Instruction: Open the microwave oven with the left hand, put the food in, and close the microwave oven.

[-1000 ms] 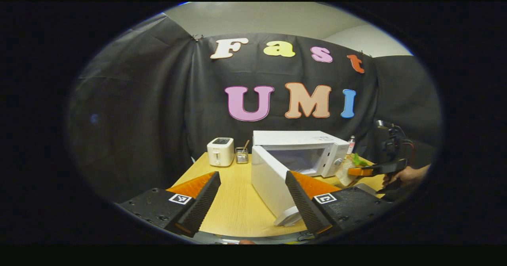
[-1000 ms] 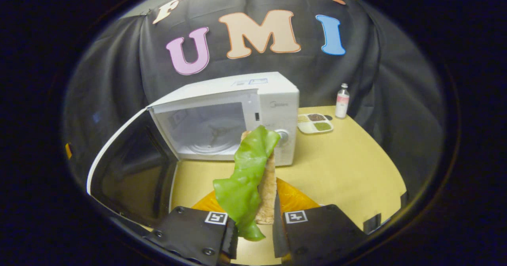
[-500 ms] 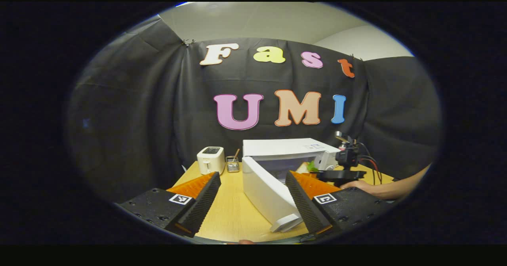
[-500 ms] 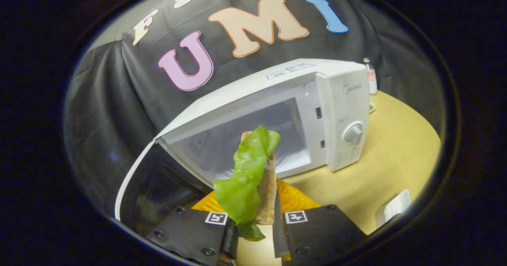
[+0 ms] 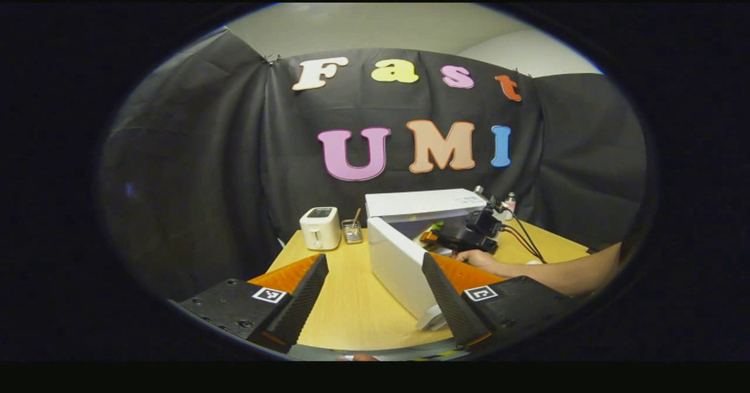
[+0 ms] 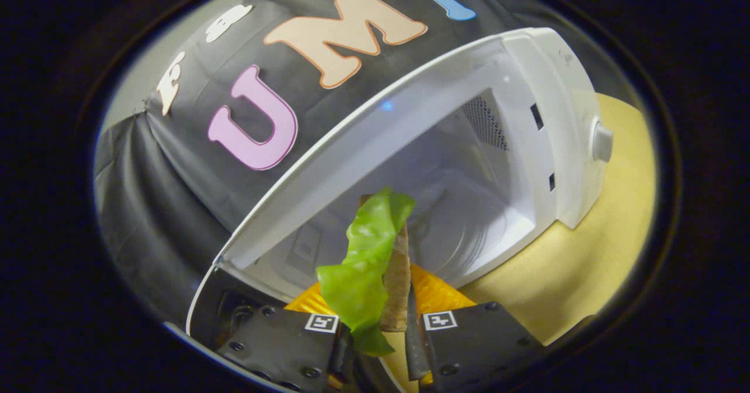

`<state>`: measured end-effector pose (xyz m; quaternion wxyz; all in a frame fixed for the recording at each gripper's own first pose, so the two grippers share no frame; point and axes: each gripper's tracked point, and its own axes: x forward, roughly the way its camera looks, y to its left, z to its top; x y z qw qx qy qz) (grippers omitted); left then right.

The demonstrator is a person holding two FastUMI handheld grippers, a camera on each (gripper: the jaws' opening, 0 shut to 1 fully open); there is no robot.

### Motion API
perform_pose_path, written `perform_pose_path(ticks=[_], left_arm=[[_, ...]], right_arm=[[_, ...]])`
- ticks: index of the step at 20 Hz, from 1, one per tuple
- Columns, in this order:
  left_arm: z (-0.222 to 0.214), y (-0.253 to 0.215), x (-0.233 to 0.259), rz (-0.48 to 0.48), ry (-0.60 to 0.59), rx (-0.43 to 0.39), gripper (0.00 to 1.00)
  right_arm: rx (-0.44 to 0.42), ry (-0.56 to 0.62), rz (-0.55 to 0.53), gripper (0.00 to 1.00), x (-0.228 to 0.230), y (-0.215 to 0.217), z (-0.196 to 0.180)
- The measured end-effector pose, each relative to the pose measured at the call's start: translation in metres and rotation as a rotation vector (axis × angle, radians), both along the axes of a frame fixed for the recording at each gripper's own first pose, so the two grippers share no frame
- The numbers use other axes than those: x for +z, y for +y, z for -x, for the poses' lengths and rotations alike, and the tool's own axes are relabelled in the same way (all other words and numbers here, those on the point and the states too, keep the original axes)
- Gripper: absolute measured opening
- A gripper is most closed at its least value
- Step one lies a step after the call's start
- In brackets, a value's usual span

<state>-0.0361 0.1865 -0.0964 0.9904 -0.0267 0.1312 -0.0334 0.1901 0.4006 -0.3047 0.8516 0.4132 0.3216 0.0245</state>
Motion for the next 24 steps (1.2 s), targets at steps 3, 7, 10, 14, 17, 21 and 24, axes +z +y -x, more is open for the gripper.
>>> perform_pose_path(ticks=[3,7,10,14,17,21,24], left_arm=[[0.002,0.007,-0.004,-0.002,0.02,0.016,0.94],[0.002,0.012,-0.011,-0.019,0.043,0.027,0.94],[0.002,0.011,-0.013,-0.006,0.06,0.038,0.94],[0.004,0.01,-0.012,0.001,0.065,0.048,0.94],[0.005,0.01,-0.013,-0.011,0.067,0.05,0.94],[0.007,0.009,-0.009,-0.006,0.067,0.058,0.94],[0.008,0.004,-0.01,0.001,0.067,0.058,0.94]], right_arm=[[-0.067,0.012,-0.063,0.31,-0.008,0.006,-0.017],[-0.121,0.014,-0.131,0.3,-0.013,0.014,-0.038],[-0.152,0.008,-0.15,0.3,-0.018,0.017,-0.051],[-0.163,0.055,-0.16,0.37,-0.037,0.019,-0.06],[-0.158,0.052,-0.141,0.3,-0.04,0.019,-0.058],[-0.152,0.045,-0.122,0.41,-0.046,0.017,-0.061],[-0.148,0.063,-0.036,0.42,-0.053,0.009,-0.058]])
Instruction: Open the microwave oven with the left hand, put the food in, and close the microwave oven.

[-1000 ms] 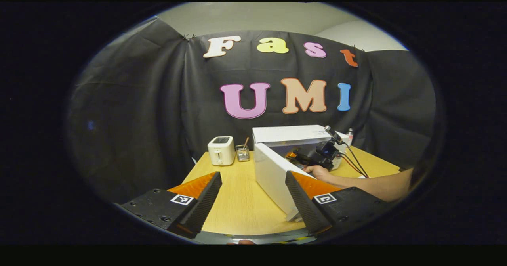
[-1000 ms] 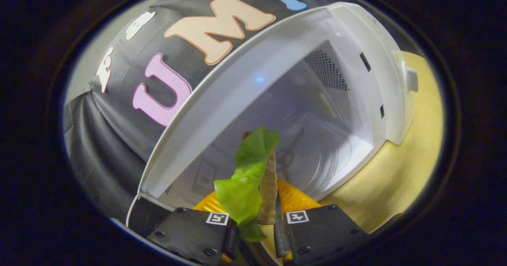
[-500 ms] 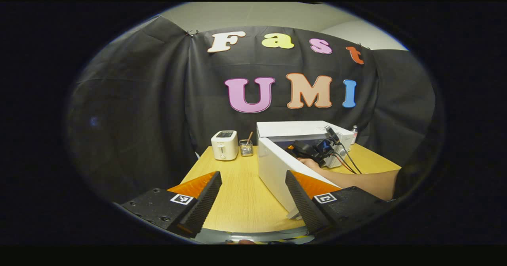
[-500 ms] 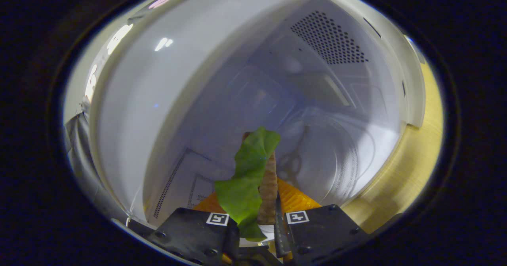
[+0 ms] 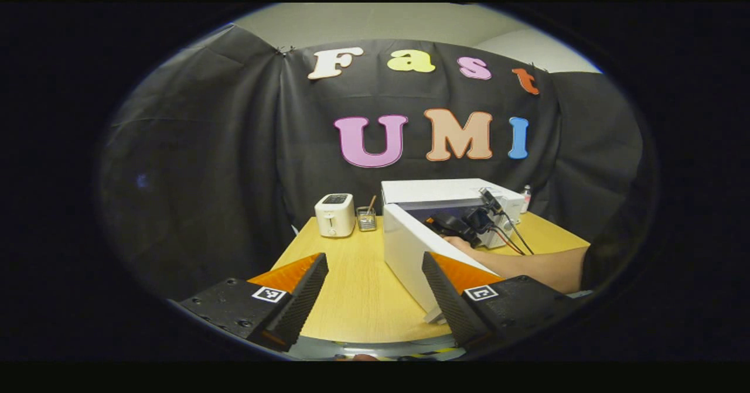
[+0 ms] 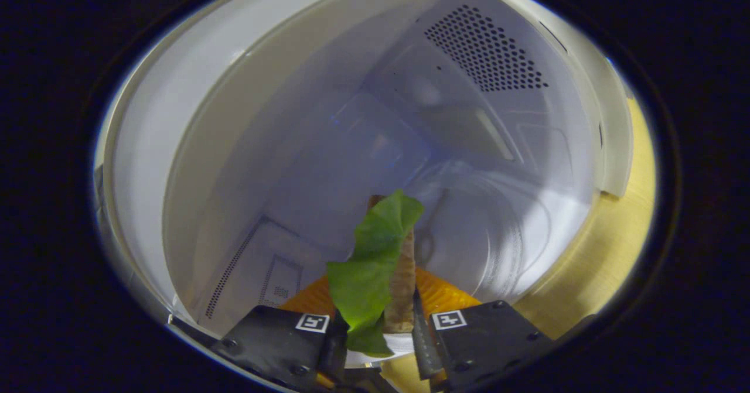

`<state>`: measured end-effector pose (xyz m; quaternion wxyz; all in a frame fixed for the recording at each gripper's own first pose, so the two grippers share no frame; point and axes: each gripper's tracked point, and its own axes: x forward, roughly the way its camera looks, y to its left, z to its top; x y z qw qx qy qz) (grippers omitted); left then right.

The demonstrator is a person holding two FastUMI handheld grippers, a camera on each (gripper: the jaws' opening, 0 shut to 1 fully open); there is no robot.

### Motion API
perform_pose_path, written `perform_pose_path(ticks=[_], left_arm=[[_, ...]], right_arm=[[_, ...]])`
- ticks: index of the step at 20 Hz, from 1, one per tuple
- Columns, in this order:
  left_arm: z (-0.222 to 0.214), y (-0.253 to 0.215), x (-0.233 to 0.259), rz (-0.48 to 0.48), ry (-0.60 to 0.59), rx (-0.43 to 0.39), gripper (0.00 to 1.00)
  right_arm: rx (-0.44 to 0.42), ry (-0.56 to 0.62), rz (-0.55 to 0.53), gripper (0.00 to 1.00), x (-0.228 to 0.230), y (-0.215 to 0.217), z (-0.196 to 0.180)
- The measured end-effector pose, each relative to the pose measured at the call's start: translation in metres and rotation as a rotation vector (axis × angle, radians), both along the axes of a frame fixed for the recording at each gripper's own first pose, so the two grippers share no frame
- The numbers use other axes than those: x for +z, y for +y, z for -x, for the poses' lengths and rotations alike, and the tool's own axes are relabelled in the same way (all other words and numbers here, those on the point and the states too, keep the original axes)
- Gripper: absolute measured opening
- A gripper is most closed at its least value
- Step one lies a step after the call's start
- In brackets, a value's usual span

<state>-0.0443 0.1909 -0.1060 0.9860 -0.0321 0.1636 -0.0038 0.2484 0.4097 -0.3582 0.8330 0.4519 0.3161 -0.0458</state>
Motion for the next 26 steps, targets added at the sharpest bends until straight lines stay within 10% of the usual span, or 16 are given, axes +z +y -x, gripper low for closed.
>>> perform_pose_path(ticks=[7,11,26], left_arm=[[-0.004,-0.014,0.003,0.026,-0.008,-0.037,0.94],[-0.005,-0.016,0.002,0.03,-0.014,-0.044,0.94],[0.011,-0.012,-0.031,-0.02,0.01,-0.015,0.95]], right_arm=[[-0.005,0.009,0.247,0.95,-0.009,-0.042,-0.002],[-0.029,-0.116,0.309,0.76,0.016,-0.065,-0.017],[0.256,-0.333,0.528,0.77,0.09,-0.077,0.055]])
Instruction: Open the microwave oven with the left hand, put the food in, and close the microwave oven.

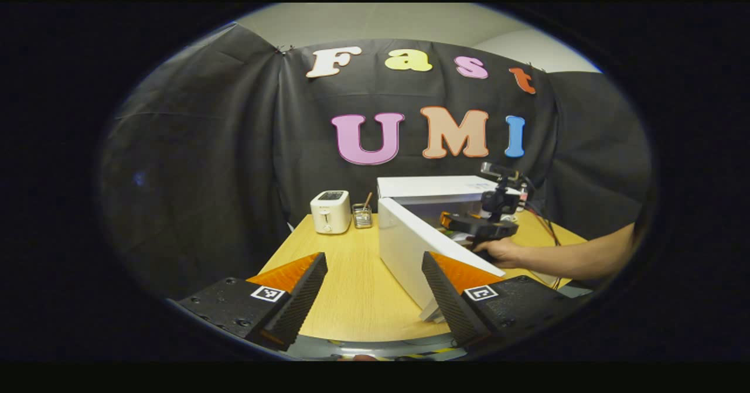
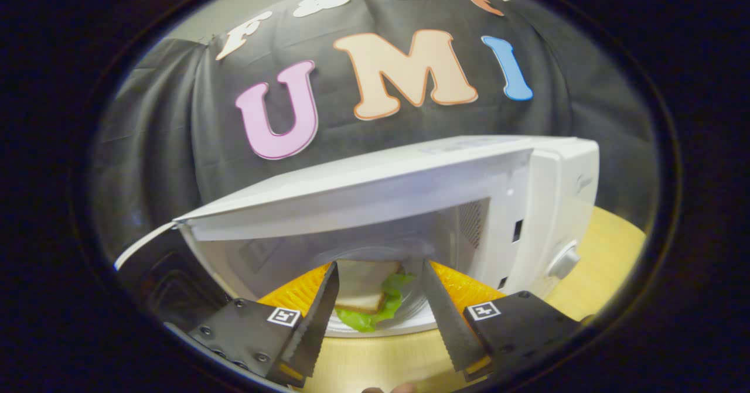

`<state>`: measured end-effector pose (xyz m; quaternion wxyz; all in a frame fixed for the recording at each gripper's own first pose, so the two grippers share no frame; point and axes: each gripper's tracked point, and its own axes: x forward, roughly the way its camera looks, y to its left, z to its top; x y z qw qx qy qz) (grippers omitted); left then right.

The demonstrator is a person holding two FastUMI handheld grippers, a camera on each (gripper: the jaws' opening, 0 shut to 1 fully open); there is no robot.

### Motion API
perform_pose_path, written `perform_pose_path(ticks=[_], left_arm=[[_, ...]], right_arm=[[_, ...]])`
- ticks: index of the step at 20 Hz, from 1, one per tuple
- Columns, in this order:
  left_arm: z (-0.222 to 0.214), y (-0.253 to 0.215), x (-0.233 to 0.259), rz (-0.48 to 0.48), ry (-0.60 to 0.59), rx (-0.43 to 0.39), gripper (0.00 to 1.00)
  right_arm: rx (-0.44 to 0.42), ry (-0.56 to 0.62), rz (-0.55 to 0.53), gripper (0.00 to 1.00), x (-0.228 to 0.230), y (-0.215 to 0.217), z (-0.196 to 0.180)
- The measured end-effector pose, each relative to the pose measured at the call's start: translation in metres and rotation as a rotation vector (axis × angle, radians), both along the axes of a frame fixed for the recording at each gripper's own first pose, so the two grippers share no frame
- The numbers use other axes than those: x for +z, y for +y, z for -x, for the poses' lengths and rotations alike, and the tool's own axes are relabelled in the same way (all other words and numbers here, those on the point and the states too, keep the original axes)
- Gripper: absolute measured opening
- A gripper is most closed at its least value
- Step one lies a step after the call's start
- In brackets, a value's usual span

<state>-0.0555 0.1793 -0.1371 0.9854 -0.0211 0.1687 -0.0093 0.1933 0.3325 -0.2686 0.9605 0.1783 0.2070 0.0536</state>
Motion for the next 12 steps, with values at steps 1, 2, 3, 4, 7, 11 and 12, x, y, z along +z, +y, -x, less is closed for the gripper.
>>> perform_pose_path(ticks=[1,2,3,4,7,11,12], left_arm=[[0.004,-0.001,-0.008,-0.005,0.01,0.0,0.94],[0.007,-0.003,-0.014,-0.001,0.02,0.001,0.94],[0.009,-0.004,-0.022,0.008,0.028,0.008,0.95],[0.01,-0.005,-0.029,0.019,0.034,0.017,0.94],[0.012,-0.003,-0.055,0.042,0.091,0.045,0.95],[0.012,-0.001,-0.07,0.053,0.111,0.065,0.94],[0.011,-0.001,-0.073,0.052,0.121,0.068,0.95]], right_arm=[[0.018,-0.015,0.01,0.77,0.011,-0.003,0.009],[0.038,-0.032,0.021,0.76,0.023,-0.008,0.019],[0.049,-0.05,0.033,0.77,0.035,-0.015,0.027],[0.064,-0.07,0.042,0.76,0.046,-0.022,0.037],[0.118,-0.091,0.072,0.76,0.071,-0.039,0.062],[0.131,-0.107,0.097,0.94,0.101,-0.073,0.087],[0.132,-0.122,0.11,0.9,0.11,-0.081,0.091]])
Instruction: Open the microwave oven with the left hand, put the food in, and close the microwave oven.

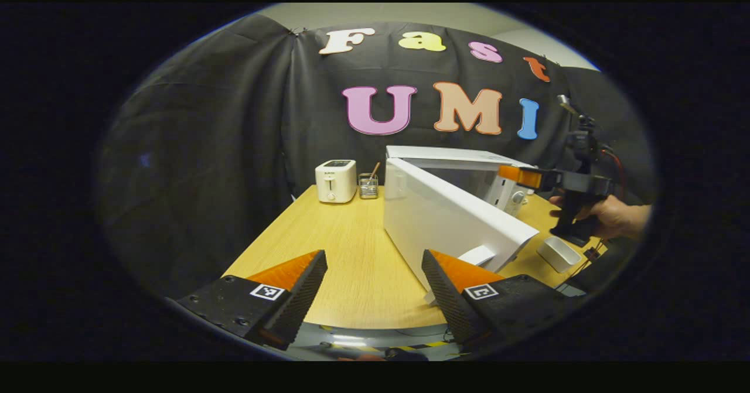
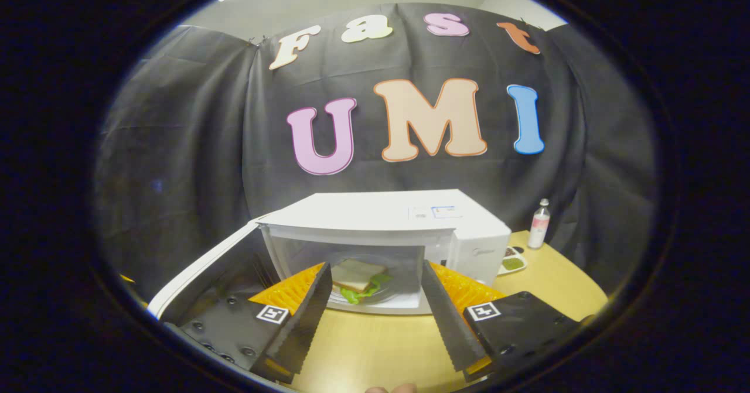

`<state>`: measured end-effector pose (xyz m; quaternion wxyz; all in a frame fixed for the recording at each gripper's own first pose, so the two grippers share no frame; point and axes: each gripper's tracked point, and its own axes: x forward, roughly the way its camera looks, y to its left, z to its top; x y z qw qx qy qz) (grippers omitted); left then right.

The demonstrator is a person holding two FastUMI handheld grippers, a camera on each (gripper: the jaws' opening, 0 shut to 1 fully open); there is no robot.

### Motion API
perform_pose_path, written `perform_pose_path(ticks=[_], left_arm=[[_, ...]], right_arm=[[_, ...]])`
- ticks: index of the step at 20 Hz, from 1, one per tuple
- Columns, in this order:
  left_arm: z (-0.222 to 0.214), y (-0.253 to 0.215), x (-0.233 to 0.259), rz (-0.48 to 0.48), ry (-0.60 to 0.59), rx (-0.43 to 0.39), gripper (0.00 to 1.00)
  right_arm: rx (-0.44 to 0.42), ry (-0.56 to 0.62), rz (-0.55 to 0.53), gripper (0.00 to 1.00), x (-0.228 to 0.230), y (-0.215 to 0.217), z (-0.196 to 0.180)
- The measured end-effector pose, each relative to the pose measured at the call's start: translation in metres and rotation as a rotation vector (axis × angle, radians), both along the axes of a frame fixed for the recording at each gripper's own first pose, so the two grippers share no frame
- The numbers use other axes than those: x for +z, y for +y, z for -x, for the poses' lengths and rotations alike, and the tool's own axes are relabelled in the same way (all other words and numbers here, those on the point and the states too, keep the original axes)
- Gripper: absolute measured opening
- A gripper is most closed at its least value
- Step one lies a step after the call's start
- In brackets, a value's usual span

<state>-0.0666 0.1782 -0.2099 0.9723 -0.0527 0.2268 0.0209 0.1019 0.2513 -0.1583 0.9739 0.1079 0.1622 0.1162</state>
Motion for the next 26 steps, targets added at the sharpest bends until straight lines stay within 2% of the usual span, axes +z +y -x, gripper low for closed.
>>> perform_pose_path(ticks=[2,4,5,6,7,9,10,14,16,24,26], left_arm=[[-0.001,-0.007,0.0,0.018,0.0,-0.005,0.96],[-0.004,-0.011,0.001,0.008,-0.005,0.0,0.85],[-0.005,-0.012,0.0,-0.01,-0.009,0.004,0.65],[-0.007,-0.014,0.001,-0.021,-0.016,0.0,0.59],[-0.008,-0.018,0.0,-0.025,-0.012,-0.003,0.41],[-0.01,-0.024,-0.002,-0.025,-0.002,-0.001,0.24],[-0.013,-0.028,-0.001,-0.03,0.001,-0.005,0.21],[-0.021,-0.047,-0.005,-0.052,0.007,-0.029,0.19],[-0.028,-0.055,-0.004,-0.064,-0.004,-0.032,0.13],[-0.051,-0.112,-0.001,-0.048,-0.026,-0.108,0.12],[-0.058,-0.112,0.0,-0.116,-0.037,-0.075,0.12]], right_arm=[[-0.002,-0.037,0.026,0.91,0.023,-0.017,0.005],[-0.012,-0.081,0.049,0.91,0.048,-0.035,0.007],[-0.021,-0.1,0.056,0.9,0.059,-0.044,0.007],[-0.033,-0.119,0.061,0.9,0.07,-0.053,0.009],[-0.038,-0.139,0.063,0.9,0.083,-0.057,0.013],[-0.042,-0.166,0.071,0.94,0.098,-0.067,0.014],[-0.047,-0.177,0.077,0.9,0.105,-0.074,0.015],[-0.051,-0.172,0.046,0.92,0.117,-0.094,0.019],[-0.048,-0.142,0.032,0.92,0.112,-0.101,0.022],[-0.067,-0.134,0.023,0.92,0.117,-0.144,0.019],[-0.073,-0.132,0.013,0.92,0.118,-0.154,0.016]])
